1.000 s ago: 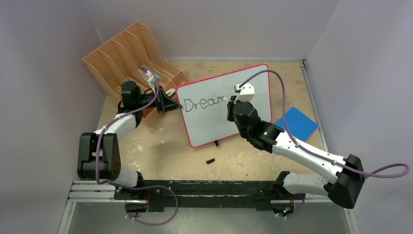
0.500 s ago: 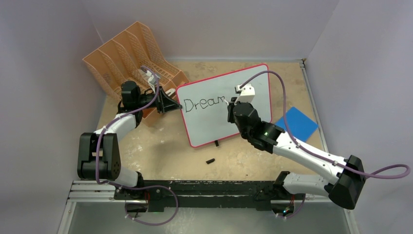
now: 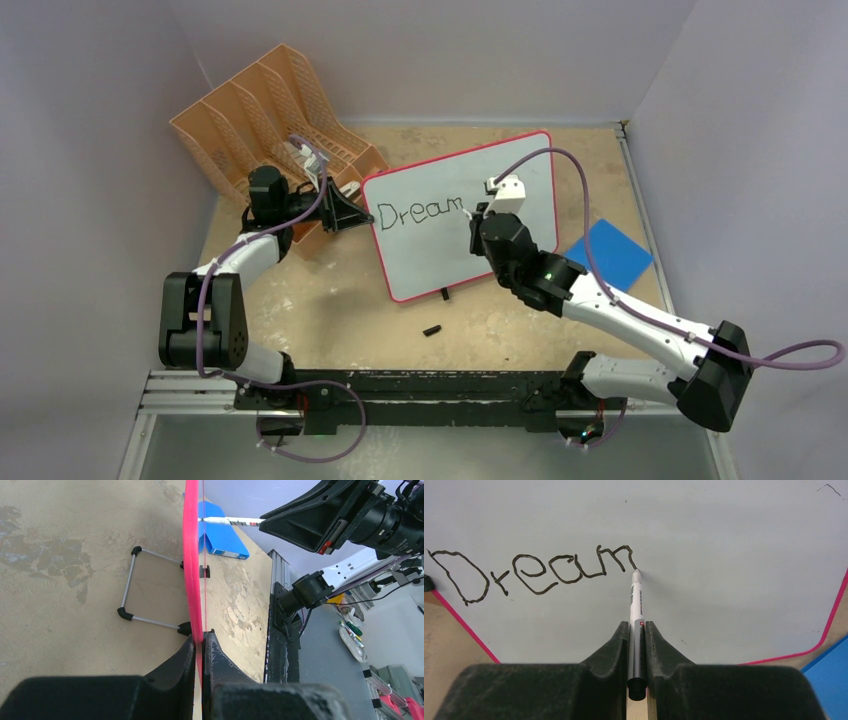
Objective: Write a sentence on the whiteboard
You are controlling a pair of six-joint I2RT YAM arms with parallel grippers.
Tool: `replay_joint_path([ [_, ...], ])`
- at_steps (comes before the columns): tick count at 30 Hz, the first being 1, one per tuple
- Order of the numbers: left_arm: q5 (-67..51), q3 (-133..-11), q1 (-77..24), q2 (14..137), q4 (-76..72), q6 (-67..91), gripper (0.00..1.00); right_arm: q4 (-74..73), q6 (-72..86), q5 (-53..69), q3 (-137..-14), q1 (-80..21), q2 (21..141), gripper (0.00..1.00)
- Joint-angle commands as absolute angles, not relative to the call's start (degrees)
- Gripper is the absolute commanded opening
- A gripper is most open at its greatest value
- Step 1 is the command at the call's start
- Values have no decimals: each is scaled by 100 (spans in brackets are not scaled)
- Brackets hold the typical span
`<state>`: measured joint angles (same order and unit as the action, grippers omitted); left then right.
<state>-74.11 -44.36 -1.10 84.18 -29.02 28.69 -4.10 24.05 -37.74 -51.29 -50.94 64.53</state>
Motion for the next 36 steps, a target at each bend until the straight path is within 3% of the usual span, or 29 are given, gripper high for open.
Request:
replay_joint_path([
  [1, -7550, -4562, -185, 8279, -2947, 2619, 0, -345, 2382, -3704, -5193, -5063, 6237, 0],
  [36, -7545, -4574, -185, 8279, -2927, 2602, 0, 369, 2073, -3748, -5074, -4742, 6242, 0],
])
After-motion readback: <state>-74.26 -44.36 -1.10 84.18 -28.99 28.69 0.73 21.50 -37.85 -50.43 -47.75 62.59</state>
